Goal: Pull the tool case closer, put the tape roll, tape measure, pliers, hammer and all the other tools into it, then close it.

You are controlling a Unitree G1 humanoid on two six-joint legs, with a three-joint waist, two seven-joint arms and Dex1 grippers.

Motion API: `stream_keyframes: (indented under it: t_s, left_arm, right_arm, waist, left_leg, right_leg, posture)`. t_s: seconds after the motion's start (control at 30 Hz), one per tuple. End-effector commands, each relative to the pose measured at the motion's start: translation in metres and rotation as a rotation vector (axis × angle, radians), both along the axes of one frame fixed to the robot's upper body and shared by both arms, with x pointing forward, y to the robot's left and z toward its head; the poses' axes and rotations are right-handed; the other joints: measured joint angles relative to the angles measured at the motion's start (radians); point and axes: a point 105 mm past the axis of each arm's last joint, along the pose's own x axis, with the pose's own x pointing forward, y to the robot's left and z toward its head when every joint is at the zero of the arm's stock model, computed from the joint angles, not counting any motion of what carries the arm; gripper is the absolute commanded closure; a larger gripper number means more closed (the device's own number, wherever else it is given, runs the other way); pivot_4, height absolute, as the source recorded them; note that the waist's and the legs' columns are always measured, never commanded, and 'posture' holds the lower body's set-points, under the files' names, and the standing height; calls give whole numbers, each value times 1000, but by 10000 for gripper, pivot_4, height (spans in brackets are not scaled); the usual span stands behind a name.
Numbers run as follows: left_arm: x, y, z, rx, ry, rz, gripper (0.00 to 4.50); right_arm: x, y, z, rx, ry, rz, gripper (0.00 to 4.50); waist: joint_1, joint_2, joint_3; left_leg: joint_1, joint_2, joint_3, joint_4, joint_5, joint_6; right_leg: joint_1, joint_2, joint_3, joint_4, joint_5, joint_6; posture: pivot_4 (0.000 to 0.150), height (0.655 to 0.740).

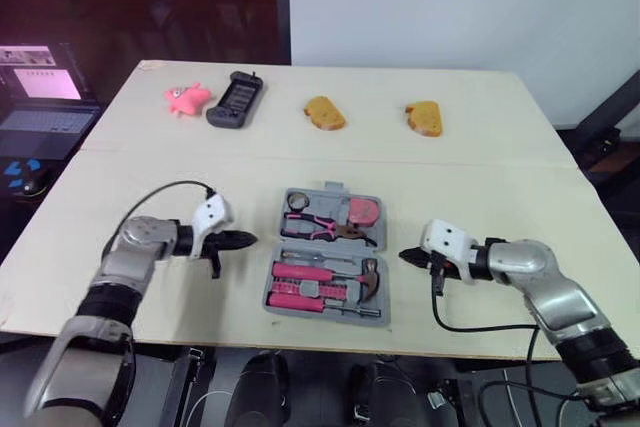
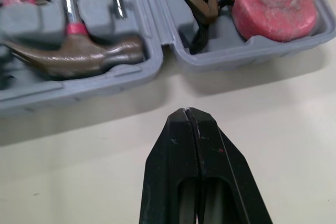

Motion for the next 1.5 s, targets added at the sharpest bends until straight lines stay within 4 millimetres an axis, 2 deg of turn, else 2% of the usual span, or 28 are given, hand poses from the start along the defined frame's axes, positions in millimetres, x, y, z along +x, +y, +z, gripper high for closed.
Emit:
stream_keyframes:
  t_s: [0.03, 0.13, 0.37, 0.53, 0.83, 1.13, 1.5]
  left_arm:
    - [4, -16, 1, 1, -42, -34, 45000]
    - [3, -30, 1, -23, -44, -58, 45000]
    - [0, -45, -2, -32, -42, -81, 45000]
    - [-6, -59, -5, -38, -34, -117, 45000]
    - [-12, -61, -8, -32, -19, -117, 45000]
    - [-36, -59, -26, -16, 42, -132, 45000]
    - [-47, -61, -30, -23, 69, -119, 45000]
  right_arm:
    - [11, 7, -2, -13, -33, 20, 44806]
    - [13, 12, -7, -15, -21, 36, 44806]
    - [19, 25, -15, -11, -16, 70, 44806]
    - [25, 44, -14, 38, -22, 115, 44806]
    - [21, 48, -18, 41, -6, 142, 44806]
    - [2, 51, -25, 67, 68, 157, 44806]
    - [-14, 54, -28, 83, 123, 153, 44806]
  waist:
    - [-5, 0, 0]
    - [-9, 0, 0]
    - [-23, 0, 0]
    - [-21, 0, 0]
    - [-27, 0, 0]
    - [-26, 1, -1]
    - [-28, 5, -4]
  left_leg:
    - [0, 0, 0, 0, 0, 0]
    - [0, 0, 0, 0, 0, 0]
    - [1, 0, 0, 0, 0, 0]
    - [1, 0, 0, 0, 0, 0]
    - [2, 0, 0, 0, 0, -1]
    - [2, 0, 0, 0, 0, 0]
    - [3, 0, -3, -1, 0, 0]
  right_leg:
    - [0, 0, 0, 0, 0, 0]
    - [0, 0, 0, 1, 0, 0]
    - [1, 0, 0, 1, 0, 0]
    - [1, 0, 0, 2, 0, 0]
    - [2, 0, 0, 2, 0, 0]
    - [2, 0, 0, 2, 0, 0]
    - [2, 0, 0, 1, 0, 0]
  posture:
    - [1500, 7188]
    - [1500, 7188]
    - [1500, 7188]
    - [1500, 7188]
    - [1500, 7188]
    - [1500, 7188]
    - [1500, 7188]
